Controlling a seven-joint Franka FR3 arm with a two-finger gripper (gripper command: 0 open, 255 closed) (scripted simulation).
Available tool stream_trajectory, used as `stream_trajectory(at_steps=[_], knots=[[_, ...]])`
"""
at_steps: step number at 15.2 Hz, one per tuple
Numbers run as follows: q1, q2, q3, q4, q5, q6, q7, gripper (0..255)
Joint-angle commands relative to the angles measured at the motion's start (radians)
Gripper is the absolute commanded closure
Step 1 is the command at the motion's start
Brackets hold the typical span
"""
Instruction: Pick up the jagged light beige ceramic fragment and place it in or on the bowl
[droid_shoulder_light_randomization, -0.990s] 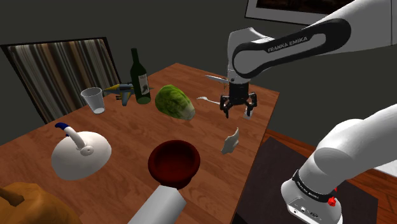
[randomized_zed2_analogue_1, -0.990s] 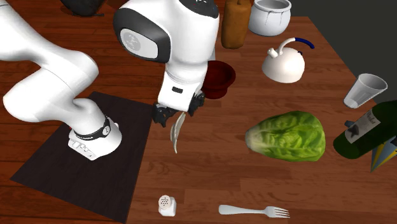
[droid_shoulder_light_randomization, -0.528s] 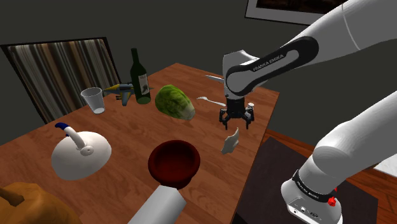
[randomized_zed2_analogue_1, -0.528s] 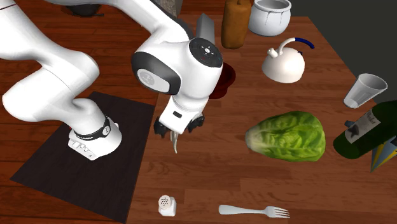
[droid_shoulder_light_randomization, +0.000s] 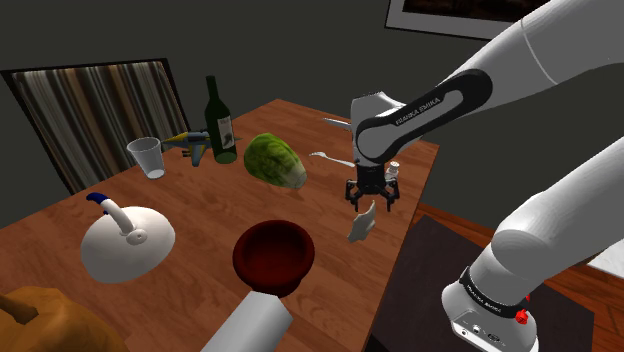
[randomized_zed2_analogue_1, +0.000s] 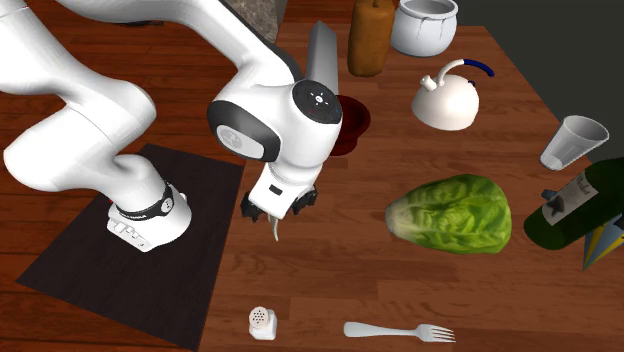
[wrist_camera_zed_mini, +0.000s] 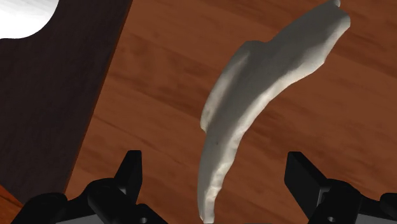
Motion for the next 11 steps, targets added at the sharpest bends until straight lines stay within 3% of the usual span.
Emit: stream_trajectory(at_steps=[1, 4, 5, 11], knots=[[0.000, 0.000, 0.000, -0.001, 0.000, 0.001, 0.000, 0], [0.000, 0.000, 0.000, -0.001, 0.000, 0.001, 0.000, 0], [0.000, 0.000, 0.000, -0.001, 0.000, 0.001, 0.000, 255], [0.000, 0.000, 0.000, 0.000, 0.000, 0.001, 0.000, 255]])
